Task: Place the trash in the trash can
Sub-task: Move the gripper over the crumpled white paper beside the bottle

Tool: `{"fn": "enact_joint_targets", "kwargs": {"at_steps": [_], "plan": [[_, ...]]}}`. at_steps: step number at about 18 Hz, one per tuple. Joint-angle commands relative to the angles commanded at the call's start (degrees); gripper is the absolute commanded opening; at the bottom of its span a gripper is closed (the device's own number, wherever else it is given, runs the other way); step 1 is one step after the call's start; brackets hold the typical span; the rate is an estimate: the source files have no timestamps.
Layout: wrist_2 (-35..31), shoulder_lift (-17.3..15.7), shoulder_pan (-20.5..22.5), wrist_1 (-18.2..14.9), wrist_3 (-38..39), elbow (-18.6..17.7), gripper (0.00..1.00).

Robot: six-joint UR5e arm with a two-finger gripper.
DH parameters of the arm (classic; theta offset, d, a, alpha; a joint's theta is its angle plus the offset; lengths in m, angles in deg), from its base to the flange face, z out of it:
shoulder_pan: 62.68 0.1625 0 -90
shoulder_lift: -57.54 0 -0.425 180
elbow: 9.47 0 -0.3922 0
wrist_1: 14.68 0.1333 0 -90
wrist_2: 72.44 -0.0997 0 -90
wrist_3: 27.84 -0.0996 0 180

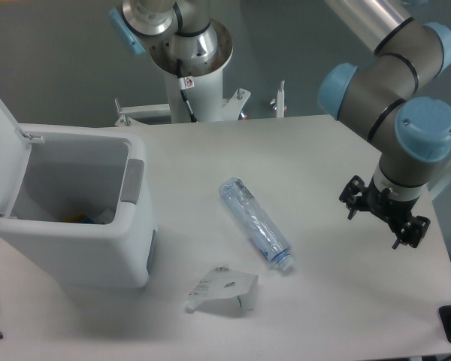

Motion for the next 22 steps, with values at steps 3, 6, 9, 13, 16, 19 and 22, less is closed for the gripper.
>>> {"fn": "enact_joint_targets", "kwargs": {"at_steps": [3, 6, 9, 13, 16, 19, 22], "plan": [[0.0, -0.7, -0.4, 0.5, 0.1, -1.4, 1.0], [0.3, -0.9, -1.1, 1.7, 2.5, -2.2, 1.0], [0.3, -0.8, -3.0, 1.7, 8.2, -2.6, 1.0], [1.1, -0.9, -5.4, 4.1, 16.8, -4.6, 1.0], [1.6, -0.8, -8.4, 8.1, 24.8, -5.7, 1.0], [1.5, -0.4, -11.6, 14.0, 29.8, -8.1, 1.0], [1.3, -0.5, -13.3, 17.3, 31.3, -11.1, 1.0]]}}
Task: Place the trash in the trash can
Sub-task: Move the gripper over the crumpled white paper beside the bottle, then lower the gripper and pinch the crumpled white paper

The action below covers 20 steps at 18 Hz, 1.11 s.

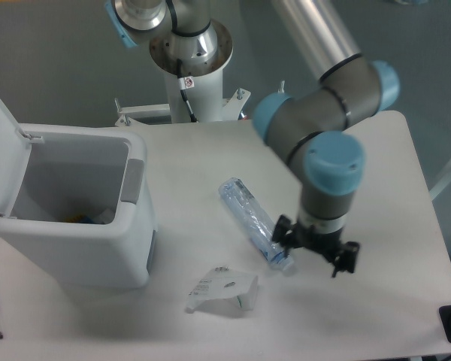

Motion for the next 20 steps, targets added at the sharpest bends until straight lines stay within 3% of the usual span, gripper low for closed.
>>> {"fn": "enact_joint_targets", "kwargs": {"at_steps": [8, 10, 12, 15, 17, 20], "plan": [[0.1, 3.8, -3.9, 0.7, -0.4, -1.1, 1.0], [0.2, 4.2, -4.2, 0.7, -0.4, -1.1, 0.95], [0.3, 4.4, -4.4, 0.7, -0.3, -1.7, 0.79], [0.2, 4.7, -4.7, 0.7, 0.3, -1.7, 0.32], [0.3, 4.7, -4.7, 0.7, 1.2, -1.6, 0.09], [0.3, 4.7, -4.7, 0.8, 1.2, -1.5, 0.02]]}}
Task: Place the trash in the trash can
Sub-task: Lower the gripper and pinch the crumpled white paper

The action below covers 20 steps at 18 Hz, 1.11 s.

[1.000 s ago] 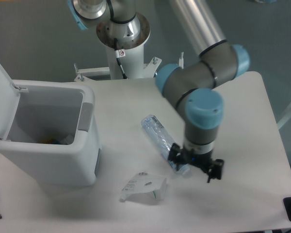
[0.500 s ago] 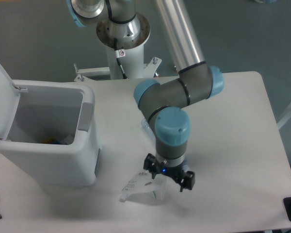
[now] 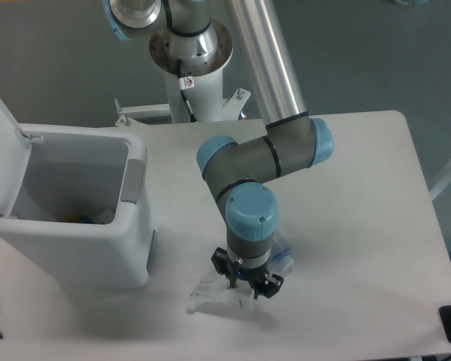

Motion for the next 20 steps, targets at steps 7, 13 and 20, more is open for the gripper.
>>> {"fn": "enact_joint_targets", "kwargs": {"at_steps": [7, 13, 20], "plan": [[0.0, -0.1, 0.0, 1.8, 1.0, 0.0, 0.0], [10.1, -2.9, 3.7, 1.6, 2.3, 0.0, 0.0], [17.6, -4.7, 6.4, 1.1, 2.2, 0.2, 0.0]]}}
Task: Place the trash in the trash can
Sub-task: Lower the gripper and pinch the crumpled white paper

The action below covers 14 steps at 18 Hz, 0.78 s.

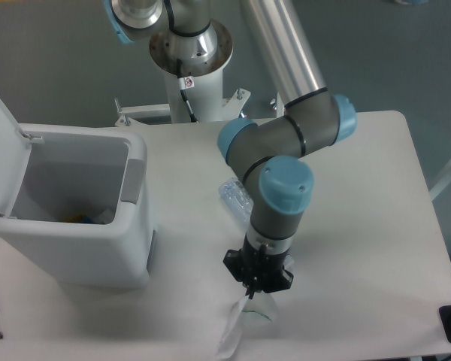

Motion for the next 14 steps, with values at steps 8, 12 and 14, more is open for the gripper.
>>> {"fn": "enact_joint_targets", "kwargs": {"at_steps": [8, 12, 14], "plan": [[13.3, -2.4, 3.0, -0.1, 0.2, -0.4, 0.0], [19.3, -4.2, 4.9, -0.6, 0.1, -2.1, 0.0], [20.5, -5.5, 5.4, -0.6, 0.2, -2.2, 0.0]]}}
